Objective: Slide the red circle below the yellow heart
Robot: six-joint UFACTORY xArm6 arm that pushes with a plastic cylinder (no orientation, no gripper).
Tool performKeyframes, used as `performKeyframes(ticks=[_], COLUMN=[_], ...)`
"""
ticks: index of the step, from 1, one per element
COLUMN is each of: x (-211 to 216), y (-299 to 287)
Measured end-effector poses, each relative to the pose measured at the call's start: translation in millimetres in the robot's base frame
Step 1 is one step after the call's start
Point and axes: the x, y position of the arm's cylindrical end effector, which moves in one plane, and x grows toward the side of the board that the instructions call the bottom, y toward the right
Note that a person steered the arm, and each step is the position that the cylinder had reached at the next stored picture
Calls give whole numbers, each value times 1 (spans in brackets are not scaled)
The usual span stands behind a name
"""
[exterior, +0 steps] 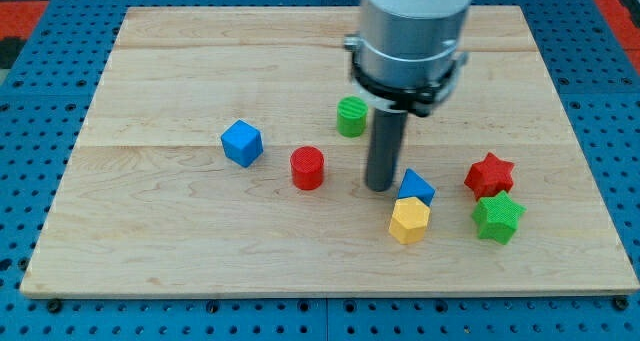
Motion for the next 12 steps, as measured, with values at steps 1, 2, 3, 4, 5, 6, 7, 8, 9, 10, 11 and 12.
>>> performKeyframes(ticks=[1, 2, 3, 4, 5, 6, 7, 8, 9, 10, 11, 12], x=[48, -4, -36, -40, -48, -82, -132, -137, -116, -134, -147, -100], y=[-64, -114, -25, 54, -36, -35, -43, 27, 97, 61, 31, 50])
